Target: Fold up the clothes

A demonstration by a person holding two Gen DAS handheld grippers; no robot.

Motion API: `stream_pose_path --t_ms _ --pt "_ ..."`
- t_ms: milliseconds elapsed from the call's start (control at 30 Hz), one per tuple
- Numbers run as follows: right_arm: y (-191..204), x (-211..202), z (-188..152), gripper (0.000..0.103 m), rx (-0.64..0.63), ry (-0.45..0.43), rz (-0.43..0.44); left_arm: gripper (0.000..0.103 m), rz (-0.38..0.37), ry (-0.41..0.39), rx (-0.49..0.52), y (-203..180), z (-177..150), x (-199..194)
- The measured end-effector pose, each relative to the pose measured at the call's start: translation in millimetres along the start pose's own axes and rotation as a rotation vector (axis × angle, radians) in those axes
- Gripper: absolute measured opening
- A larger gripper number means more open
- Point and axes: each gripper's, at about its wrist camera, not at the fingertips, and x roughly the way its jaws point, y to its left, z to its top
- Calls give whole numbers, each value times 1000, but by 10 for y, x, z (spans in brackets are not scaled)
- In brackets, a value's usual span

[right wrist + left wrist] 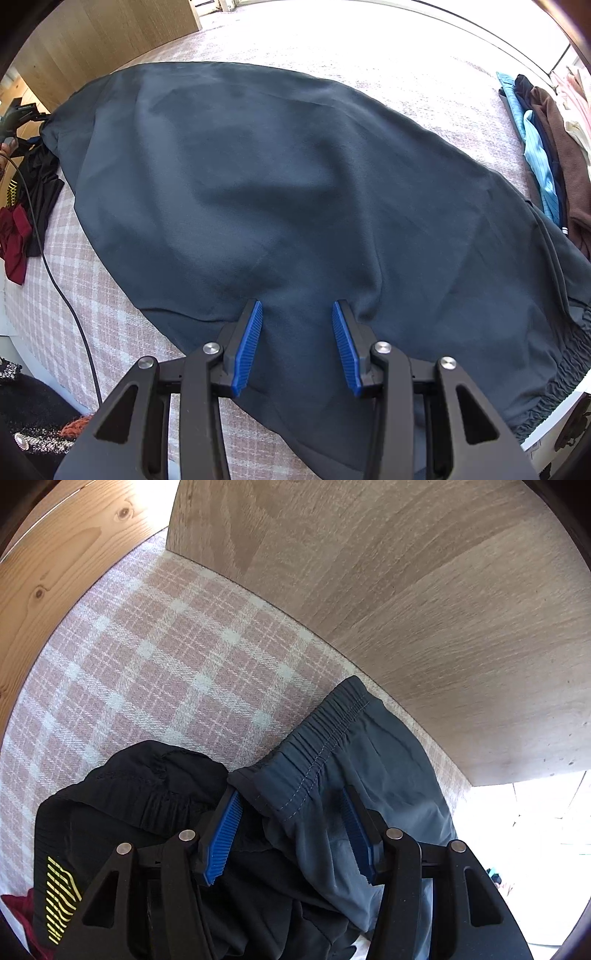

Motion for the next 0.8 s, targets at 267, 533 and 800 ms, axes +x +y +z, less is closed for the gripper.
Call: stream_pose_path --t_ms 267,533,800 --pt "27 22 -95 40 0 4 -5 14 -74 -92 -5 -7 -49 -41" --pt "6 20 -201 40 25 12 -5 11 -215 -235 28 -25 -237 -657" --pt "-474 -336 -699 40 330 -93 -19 11 -108 -178 -4 177 -17 -231"
